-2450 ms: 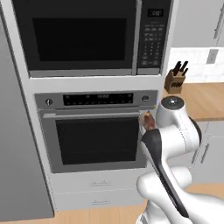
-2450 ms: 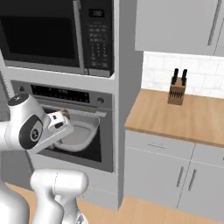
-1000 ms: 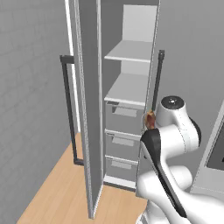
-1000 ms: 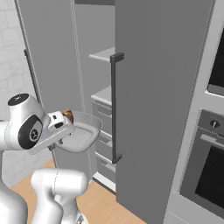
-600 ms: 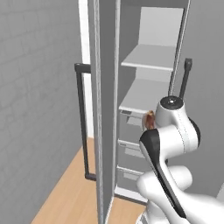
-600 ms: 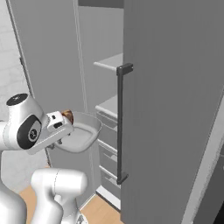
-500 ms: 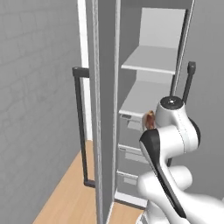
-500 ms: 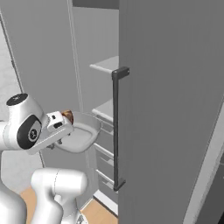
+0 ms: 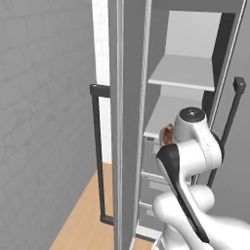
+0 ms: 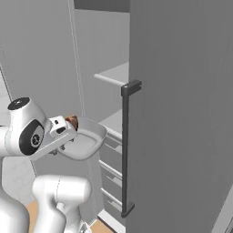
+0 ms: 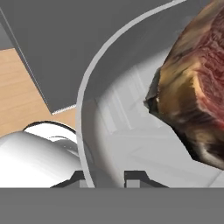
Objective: Take the meat container that has the steak and place it on the second highest rack of the freezer. Then take the vegetable container that has the squash and eggplant and place it on the highest rack of the freezer.
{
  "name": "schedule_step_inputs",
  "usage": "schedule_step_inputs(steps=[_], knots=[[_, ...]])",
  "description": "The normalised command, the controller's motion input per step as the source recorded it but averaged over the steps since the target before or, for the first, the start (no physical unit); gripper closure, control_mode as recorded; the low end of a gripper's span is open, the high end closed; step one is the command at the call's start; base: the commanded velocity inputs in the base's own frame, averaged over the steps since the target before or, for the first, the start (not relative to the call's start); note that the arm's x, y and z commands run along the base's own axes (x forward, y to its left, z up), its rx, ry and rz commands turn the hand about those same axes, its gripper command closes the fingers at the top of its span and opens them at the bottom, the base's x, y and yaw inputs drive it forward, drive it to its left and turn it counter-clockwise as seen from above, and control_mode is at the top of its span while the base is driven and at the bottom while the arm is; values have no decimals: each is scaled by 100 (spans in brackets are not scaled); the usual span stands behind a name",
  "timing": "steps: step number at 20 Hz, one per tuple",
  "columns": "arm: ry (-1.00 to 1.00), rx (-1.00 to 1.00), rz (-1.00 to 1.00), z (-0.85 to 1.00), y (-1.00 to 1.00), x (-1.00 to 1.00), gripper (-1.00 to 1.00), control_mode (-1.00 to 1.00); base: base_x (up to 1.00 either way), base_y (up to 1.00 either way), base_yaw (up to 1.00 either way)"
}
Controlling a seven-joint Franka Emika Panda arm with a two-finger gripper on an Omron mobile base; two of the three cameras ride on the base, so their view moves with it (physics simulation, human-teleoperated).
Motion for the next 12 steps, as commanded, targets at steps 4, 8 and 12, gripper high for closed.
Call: schedule_step_inputs(steps=[4,8,12], knots=[[0,0,0,0,0,0,100,100,23,-7,-7],[0,0,0,0,0,0,100,100,37,0,-18],[0,0,0,0,0,0,100,100,49,0,-23]])
